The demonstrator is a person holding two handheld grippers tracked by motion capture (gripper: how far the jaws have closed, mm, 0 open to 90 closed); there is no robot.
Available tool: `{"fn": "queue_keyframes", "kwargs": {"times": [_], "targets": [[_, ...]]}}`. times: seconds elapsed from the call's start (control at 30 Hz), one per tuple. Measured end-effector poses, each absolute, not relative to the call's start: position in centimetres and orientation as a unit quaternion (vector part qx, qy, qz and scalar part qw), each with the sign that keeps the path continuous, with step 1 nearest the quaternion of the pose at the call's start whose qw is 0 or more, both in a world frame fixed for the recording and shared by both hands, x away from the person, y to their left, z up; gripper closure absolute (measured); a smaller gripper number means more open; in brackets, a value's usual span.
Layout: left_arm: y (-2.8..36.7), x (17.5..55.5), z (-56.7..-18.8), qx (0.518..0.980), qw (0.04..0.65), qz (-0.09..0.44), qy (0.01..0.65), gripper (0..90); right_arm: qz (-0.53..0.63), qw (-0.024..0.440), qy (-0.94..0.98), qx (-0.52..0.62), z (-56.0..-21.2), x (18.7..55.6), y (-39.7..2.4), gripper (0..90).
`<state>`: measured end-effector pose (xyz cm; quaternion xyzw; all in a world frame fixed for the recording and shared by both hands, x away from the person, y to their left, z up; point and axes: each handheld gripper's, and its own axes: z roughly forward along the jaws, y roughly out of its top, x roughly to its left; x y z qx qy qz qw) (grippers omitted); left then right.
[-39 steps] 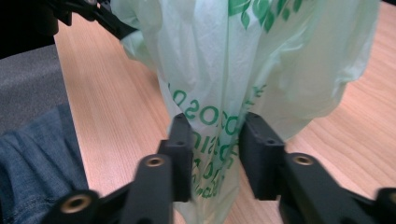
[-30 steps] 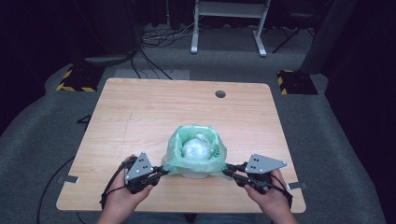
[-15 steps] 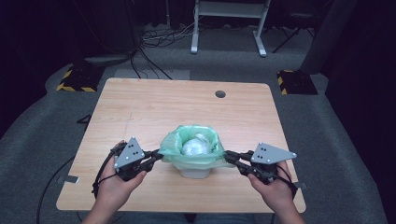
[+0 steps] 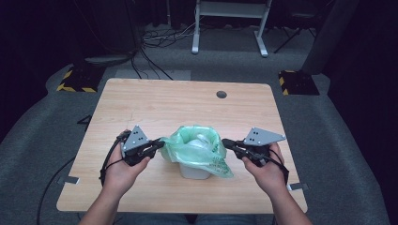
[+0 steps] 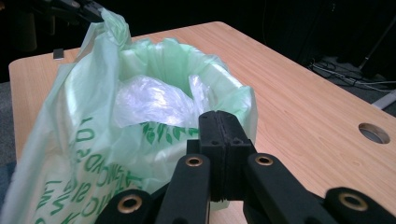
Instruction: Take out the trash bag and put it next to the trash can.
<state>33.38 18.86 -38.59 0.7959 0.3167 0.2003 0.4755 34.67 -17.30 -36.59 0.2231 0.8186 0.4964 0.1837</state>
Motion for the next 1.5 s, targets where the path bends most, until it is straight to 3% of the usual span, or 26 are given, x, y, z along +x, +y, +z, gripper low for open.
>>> {"fn": "queue_keyframes", "kwargs": {"times": [0.07,0.17,0.27,0.43,0.5,0.6,0.67,1.07,1.43,1.47,1.5], "targets": [[18.8,33.5,-38.9,0.796,0.475,0.199,0.318,88.6,0.500,0.181,0.817,0.224,-36.5,34.6,-17.3,83.8],[18.8,33.3,-39.0,0.795,0.476,0.199,0.318,88.6,0.504,0.174,0.812,0.238,-36.0,33.5,-17.6,60.8],[18.9,32.7,-38.7,0.795,0.480,0.202,0.312,88.5,0.505,0.192,0.806,0.242,-35.3,31.7,-17.8,44.7],[18.7,31.5,-37.7,0.792,0.489,0.210,0.299,88.6,0.490,0.156,0.825,0.233,-36.0,29.4,-17.6,36.4],[18.7,31.4,-37.4,0.791,0.490,0.213,0.297,88.6,0.464,0.147,0.842,0.234,-37.0,29.1,-17.2,45.3],[18.7,31.4,-37.1,0.790,0.491,0.218,0.297,88.7,0.426,0.127,0.866,0.229,-38.2,29.4,-16.9,77.2],[18.6,31.5,-36.9,0.789,0.491,0.220,0.296,88.7,0.425,0.130,0.866,0.229,-37.9,29.7,-16.9,87.6],[18.4,33.4,-36.8,0.787,0.473,0.251,0.306,89.1,0.443,0.185,0.842,0.247,-35.3,33.0,-16.8,90.0],[19.6,35.1,-39.5,0.788,0.461,0.220,0.344,89.6,0.430,0.166,0.840,0.285,-37.4,36.7,-17.1,90.0],[19.7,35.1,-39.6,0.789,0.460,0.220,0.343,89.5,0.431,0.171,0.838,0.289,-37.4,36.7,-17.2,89.5],[19.7,35.0,-39.7,0.789,0.459,0.218,0.344,89.5,0.435,0.178,0.833,0.293,-37.4,36.7,-17.3,82.3]]}}
